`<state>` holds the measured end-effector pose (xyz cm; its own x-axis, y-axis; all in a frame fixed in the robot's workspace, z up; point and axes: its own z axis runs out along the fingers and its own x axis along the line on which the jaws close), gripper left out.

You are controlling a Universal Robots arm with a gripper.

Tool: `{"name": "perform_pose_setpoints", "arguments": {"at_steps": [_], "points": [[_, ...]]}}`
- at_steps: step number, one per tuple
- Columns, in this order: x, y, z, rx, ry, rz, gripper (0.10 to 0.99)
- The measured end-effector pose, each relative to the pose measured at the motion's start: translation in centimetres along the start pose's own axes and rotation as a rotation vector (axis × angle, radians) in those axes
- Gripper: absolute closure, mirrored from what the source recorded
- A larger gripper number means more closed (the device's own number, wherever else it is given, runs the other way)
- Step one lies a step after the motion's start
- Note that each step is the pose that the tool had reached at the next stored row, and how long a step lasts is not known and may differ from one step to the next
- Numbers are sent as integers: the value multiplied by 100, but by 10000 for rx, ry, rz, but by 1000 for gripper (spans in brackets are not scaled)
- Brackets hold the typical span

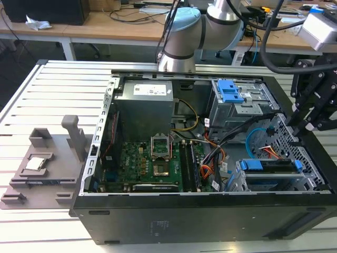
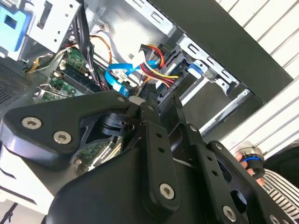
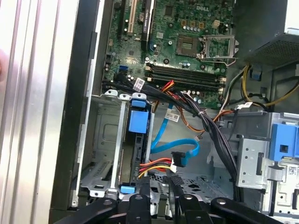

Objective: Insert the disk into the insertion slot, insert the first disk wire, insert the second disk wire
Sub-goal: 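Insert the second disk wire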

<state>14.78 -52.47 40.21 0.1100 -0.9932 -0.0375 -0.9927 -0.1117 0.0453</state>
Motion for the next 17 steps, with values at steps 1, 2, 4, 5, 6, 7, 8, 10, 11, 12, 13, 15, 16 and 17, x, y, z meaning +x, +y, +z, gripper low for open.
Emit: {"name": "perform_pose_setpoints", "arguments": {"at_steps": [1, 2, 4, 5, 6, 7, 8, 10, 11, 12, 13, 15, 16, 17], "points": [[-24, -3, 0, 0, 1, 0, 784], [-31, -4, 0, 0, 2, 0, 784], [-37, -4, 1, 0, 2, -12, 784], [-38, -4, 1, -1, 3, -25, 784], [-40, 1, 3, -1, 3, -43, 784], [-42, 14, 4, -2, 4, -54, 784], [-43, 24, 5, -2, 6, -58, 784], [-48, 49, 9, -2, 4, -69, 784], [-50, 61, 10, -2, 4, -73, 784], [-53, 80, 12, -3, 4, -77, 784], [-55, 97, 13, -3, 5, -80, 784], [-57, 109, 15, -3, 4, -87, 784], [-60, 114, 16, -3, 6, -98, 784], [-64, 118, 17, -4, 7, -111, 784]]}}
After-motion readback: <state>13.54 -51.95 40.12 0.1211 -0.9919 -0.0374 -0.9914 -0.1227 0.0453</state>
